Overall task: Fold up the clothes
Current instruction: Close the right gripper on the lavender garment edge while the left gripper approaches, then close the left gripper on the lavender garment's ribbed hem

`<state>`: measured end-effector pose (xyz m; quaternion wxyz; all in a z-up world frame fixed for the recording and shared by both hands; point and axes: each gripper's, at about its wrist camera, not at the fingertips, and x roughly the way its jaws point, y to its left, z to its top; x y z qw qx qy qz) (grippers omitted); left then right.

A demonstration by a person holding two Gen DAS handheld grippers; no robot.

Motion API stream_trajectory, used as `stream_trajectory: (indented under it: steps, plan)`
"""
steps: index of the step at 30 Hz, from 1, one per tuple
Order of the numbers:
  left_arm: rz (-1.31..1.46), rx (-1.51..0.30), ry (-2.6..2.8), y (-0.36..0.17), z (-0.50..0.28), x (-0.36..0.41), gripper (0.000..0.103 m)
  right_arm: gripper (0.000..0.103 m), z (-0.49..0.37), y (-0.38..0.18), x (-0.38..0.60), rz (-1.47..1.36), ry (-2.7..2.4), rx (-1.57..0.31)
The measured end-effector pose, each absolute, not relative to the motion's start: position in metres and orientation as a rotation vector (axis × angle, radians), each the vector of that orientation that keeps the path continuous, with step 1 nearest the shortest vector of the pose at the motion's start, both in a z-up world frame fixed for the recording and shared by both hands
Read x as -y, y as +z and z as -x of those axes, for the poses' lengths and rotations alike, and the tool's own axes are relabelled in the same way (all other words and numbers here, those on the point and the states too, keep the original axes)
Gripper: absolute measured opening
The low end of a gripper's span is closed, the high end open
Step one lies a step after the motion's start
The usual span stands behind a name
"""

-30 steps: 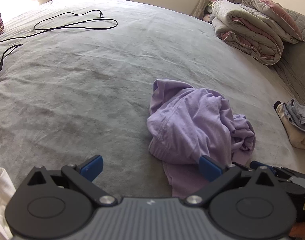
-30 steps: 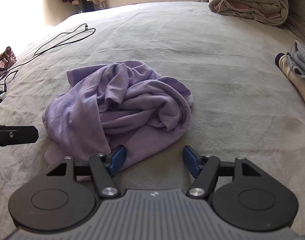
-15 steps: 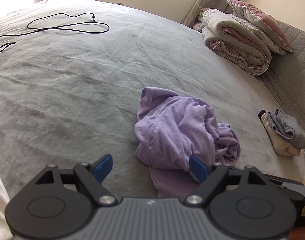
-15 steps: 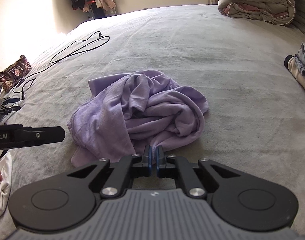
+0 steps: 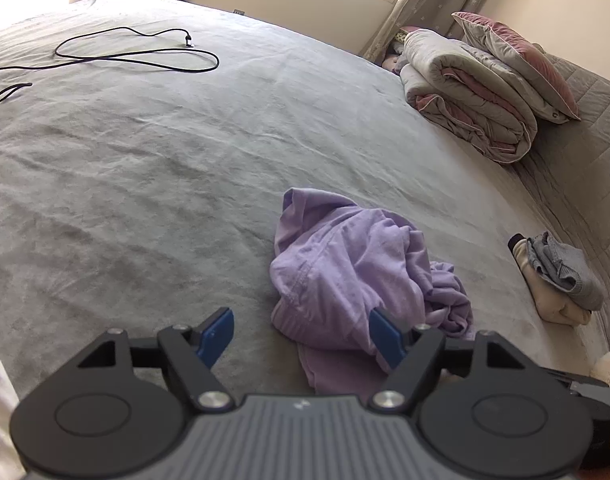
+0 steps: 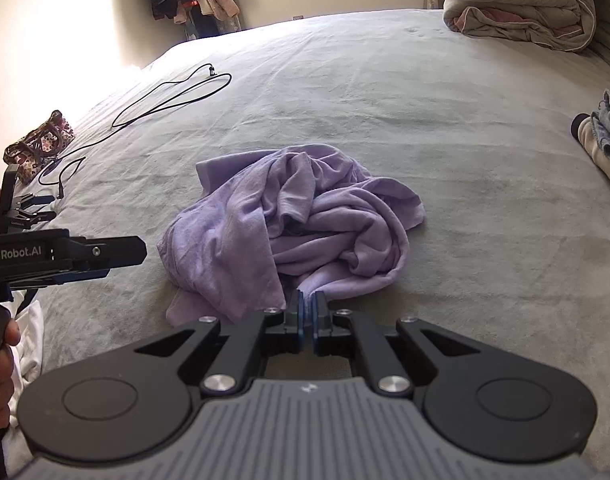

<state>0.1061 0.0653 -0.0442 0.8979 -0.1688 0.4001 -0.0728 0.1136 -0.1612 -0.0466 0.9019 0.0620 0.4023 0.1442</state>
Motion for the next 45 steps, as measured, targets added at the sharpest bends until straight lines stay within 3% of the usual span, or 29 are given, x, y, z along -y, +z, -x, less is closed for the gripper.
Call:
stream_trajectory:
  steps: [6, 12, 15, 17, 19, 20, 21, 33, 39, 45]
  plan:
    - [0.331, -0.827, -0.144, -0.045, -0.106, -0.062, 0.070, 0.001, -0.109, -0.039, 0.163, -0.141, 0.318, -0.839]
    - [0.329, -0.830, -0.143, -0.046, -0.106, -0.061, 0.069, 0.003, -0.104, -0.033, 0.161, -0.137, 0.343, -0.832]
    - [0.329, -0.826, -0.139, -0.046, -0.106, -0.062, 0.065, 0.015, -0.104, -0.032, 0.159, -0.134, 0.342, -0.826]
    - [0.336, -0.824, -0.138, -0.046, -0.106, -0.063, 0.063, 0.015, -0.104, -0.031, 0.159, -0.129, 0.340, -0.826]
    - [0.347, -0.822, -0.139, -0.048, -0.107, -0.064, 0.055, 0.031, -0.103, -0.031, 0.161, -0.133, 0.336, -0.819]
    - [0.358, -0.821, -0.139, -0.048, -0.107, -0.065, 0.053, 0.051, -0.103, -0.030, 0.162, -0.135, 0.333, -0.815]
    - [0.369, -0.818, -0.143, -0.049, -0.108, -0.065, 0.051, 0.055, -0.102, -0.030, 0.165, -0.140, 0.333, -0.807]
    - [0.444, -0.824, -0.160, -0.069, -0.120, -0.062, 0.031, 0.055, -0.118, -0.052, 0.186, -0.167, 0.265, -0.833]
    - [0.471, -0.794, -0.183, -0.073, -0.123, -0.060, 0.000, 0.055, -0.119, -0.055, 0.190, -0.182, 0.257, -0.843]
    - [0.428, -0.682, -0.268, -0.053, -0.109, -0.052, 0.000, 0.055, -0.118, -0.052, 0.190, -0.178, 0.252, -0.834]
